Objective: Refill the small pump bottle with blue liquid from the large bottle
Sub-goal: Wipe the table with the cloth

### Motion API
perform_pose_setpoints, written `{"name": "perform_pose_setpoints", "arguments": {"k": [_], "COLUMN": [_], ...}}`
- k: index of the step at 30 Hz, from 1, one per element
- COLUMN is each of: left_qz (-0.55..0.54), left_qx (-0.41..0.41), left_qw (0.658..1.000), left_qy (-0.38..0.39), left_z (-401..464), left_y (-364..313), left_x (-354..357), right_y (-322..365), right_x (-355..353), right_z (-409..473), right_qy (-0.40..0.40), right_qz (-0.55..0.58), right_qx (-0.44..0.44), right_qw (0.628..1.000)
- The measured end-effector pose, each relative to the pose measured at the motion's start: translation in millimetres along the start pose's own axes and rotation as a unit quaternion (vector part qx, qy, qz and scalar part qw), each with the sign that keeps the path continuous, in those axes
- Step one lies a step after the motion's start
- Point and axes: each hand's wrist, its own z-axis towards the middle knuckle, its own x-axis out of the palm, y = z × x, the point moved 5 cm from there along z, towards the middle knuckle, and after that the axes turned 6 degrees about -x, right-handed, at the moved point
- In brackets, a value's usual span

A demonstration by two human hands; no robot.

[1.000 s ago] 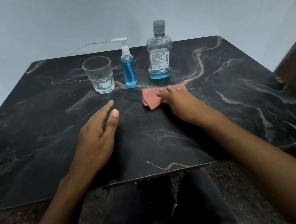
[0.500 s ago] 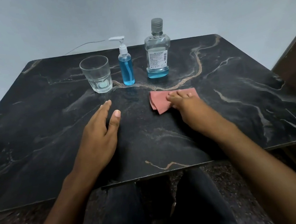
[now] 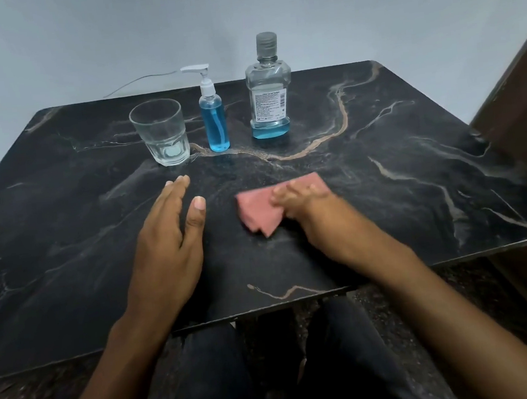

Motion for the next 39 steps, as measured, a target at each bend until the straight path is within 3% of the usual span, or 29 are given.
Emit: {"name": "perform_pose_setpoints", "arguments": {"k": [2, 4, 7, 10, 13, 16, 21, 26, 30, 34, 36, 39], "left_qz": [-0.001, 0.001, 0.005, 0.012, 0.006, 0.006, 0.005, -0.041, -0.005, -0.004, -0.004, -0.008], "left_qx": [-0.006, -0.008, -0.005, -0.019, -0.039, -0.049, -0.049, -0.013, -0.021, -0.027, -0.027, -0.024], "left_qw": [1.0, 1.0, 1.0, 1.0, 0.999, 0.999, 0.999, 0.998, 1.0, 1.0, 1.0, 1.0], "left_qy": [-0.001, 0.0, -0.007, -0.017, -0.018, -0.015, -0.017, -0.041, -0.011, 0.005, -0.004, -0.018], "left_z": [0.8, 1.4, 3.8, 5.4, 4.8, 6.5, 11.6, 9.5, 4.6, -4.5, -6.9, -7.3], "left_y": [-2.7, -5.9, -5.1, 2.4, 8.6, 12.4, 9.4, 6.9, 10.4, 10.0, 8.8, 8.2], "left_x": [0.9, 0.6, -4.9, -13.1, -19.3, -19.5, -13.3, -15.5, -10.8, -8.2, -9.0, -12.8], "right_y": [-4.1, 21.0, 68.6, 65.8, 8.0, -23.4, 51.4, 89.9, 23.6, -7.5, 21.4, 89.3], "right_x": [-6.1, 6.8, 33.6, 23.3, -11.8, -17.1, 22.3, 35.3, -4.7, -21.2, -1.5, 32.3], "right_z": [17.4, 37.7, 31.3, -0.7, 0.8, 41.9, 96.1, 18.4, -29.0, 1.7, 23.6, 12.6], "right_qy": [-0.027, -0.022, 0.029, 0.089, 0.049, 0.013, 0.03, 0.063, 0.039, 0.006, 0.018, 0.052], "right_qz": [-0.02, 0.001, 0.027, 0.061, 0.115, 0.008, 0.046, 0.034, 0.054, -0.025, 0.0, 0.025], "right_qx": [0.039, 0.022, -0.081, -0.177, -0.048, 0.037, -0.022, -0.16, -0.051, 0.035, 0.016, -0.101], "right_qw": [0.999, 1.0, 0.996, 0.978, 0.991, 0.999, 0.998, 0.984, 0.996, 0.999, 1.0, 0.993]}}
